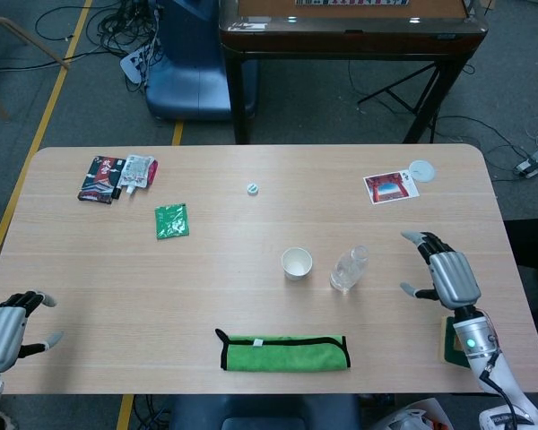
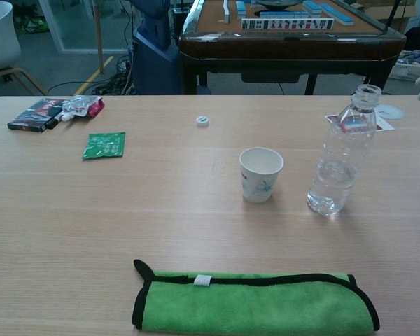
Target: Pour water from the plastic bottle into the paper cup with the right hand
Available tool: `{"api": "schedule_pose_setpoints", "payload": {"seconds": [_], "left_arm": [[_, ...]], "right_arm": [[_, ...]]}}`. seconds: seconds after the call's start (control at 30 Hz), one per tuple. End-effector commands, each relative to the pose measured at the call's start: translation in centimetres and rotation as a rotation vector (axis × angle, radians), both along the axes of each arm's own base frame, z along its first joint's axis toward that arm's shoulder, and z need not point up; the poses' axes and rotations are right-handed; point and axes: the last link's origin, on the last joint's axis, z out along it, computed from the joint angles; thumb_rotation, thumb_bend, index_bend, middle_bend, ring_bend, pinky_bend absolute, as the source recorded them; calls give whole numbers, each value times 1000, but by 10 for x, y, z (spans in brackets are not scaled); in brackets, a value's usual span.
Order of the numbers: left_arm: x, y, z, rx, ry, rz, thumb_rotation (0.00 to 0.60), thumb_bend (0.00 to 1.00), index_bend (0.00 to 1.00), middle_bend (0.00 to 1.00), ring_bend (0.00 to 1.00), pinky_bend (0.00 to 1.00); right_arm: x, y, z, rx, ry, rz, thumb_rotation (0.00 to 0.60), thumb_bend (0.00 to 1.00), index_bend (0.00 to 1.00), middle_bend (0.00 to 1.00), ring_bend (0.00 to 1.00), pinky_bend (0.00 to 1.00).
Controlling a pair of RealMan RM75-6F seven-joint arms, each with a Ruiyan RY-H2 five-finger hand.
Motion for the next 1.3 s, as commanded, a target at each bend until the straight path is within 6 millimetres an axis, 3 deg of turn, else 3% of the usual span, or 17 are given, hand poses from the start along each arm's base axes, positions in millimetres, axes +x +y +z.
{"api": "schedule_pose_setpoints", "payload": {"seconds": [0.03, 0.6, 1.3], "left_arm": [[0, 0, 0, 1, -2, 0, 600, 110, 434, 387, 365, 556], [0, 0, 2, 3, -9, 4, 600, 111, 441, 389, 365, 556], [2, -2, 4, 3, -11, -2, 600, 110, 442, 389, 365, 556]], "right_arm": [[4, -6, -8, 22, -23, 13, 600, 0, 183, 225, 163, 360], [17, -21, -44, 137, -91, 34, 600, 0, 183, 225, 163, 357], [18, -35, -79, 175, -172, 47, 600, 0, 186, 236, 163, 347]]}}
